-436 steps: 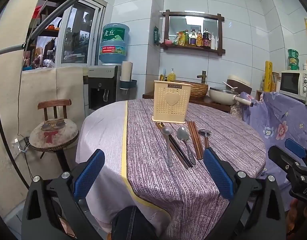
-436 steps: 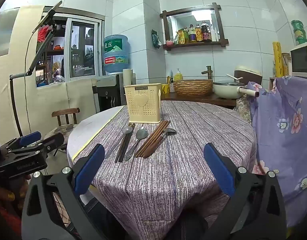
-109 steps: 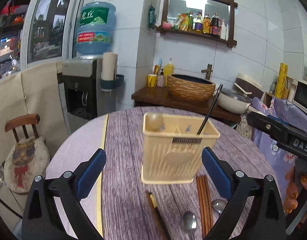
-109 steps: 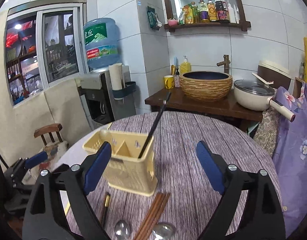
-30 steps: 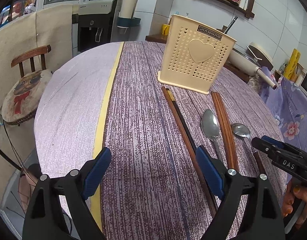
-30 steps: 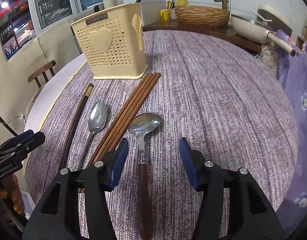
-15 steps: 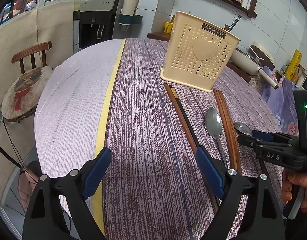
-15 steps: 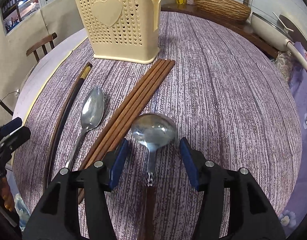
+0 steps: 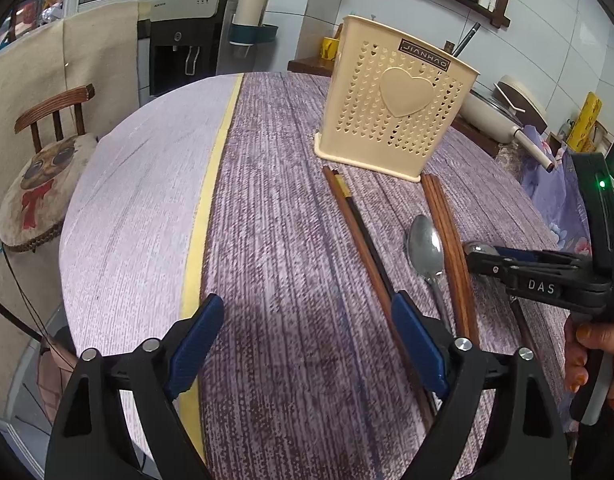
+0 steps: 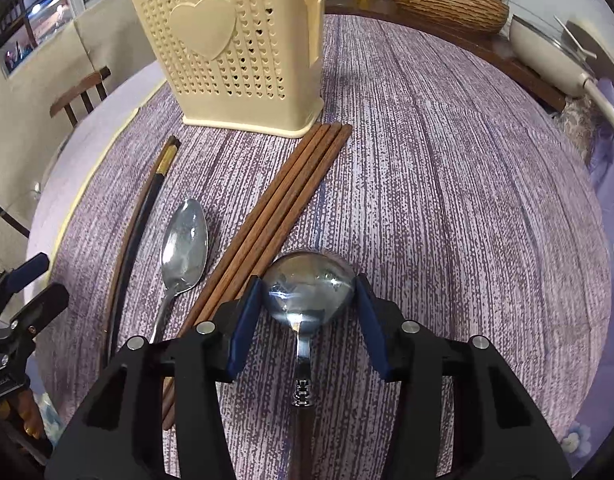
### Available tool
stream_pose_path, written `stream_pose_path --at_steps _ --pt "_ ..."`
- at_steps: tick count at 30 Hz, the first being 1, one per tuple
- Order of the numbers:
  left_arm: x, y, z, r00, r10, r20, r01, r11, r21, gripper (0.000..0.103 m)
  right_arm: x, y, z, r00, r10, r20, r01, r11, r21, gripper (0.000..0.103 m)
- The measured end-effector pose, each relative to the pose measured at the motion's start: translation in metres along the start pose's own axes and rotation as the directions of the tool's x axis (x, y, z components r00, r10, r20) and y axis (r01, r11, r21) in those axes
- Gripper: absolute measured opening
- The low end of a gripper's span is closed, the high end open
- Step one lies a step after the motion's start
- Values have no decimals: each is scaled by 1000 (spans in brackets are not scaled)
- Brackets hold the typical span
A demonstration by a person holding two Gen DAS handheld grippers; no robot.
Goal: Organize utensils
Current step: 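Close the left tool on a brown wooden chopstick while the right tool holds the ladle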
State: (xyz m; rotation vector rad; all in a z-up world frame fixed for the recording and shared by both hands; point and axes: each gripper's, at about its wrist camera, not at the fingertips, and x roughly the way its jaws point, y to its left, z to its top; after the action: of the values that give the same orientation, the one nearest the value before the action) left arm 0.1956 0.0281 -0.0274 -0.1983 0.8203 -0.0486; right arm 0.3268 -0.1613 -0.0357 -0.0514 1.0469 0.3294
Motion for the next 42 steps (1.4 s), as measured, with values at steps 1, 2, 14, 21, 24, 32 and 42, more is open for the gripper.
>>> stream_pose_path --at_steps 1,2,14,21,24,32,42 --pt "2 -2 4 1000 -6 -7 6 1000 4 76 -1 -2 -1 1000 11 4 -11 1000 11 48" --pt "5 -4 8 1000 -14 -18 15 1000 10 70 -1 -2 -2 1000 14 5 -15 1000 12 48" --pt "43 -37 22 994 70 -90 -56 988 147 49 -4 -1 -8 1000 12 28 -12 1000 13 48" --pt "39 -26 22 990 118 -78 -105 982 154 48 -6 -3 -11 999 20 39 -21 1000 19 48" --pt "34 -15 26 991 115 -72 -107 988 107 47 -6 -4 -12 999 19 40 -20 1000 19 48" --pt "42 -27 30 988 138 -72 -127 982 137 48 -5 -1 -10 1000 -1 27 1 1000 6 48" --pt "51 -18 36 981 170 -90 -157 978 137 47 0 9 -6 998 -64 -15 62 996 -65 49"
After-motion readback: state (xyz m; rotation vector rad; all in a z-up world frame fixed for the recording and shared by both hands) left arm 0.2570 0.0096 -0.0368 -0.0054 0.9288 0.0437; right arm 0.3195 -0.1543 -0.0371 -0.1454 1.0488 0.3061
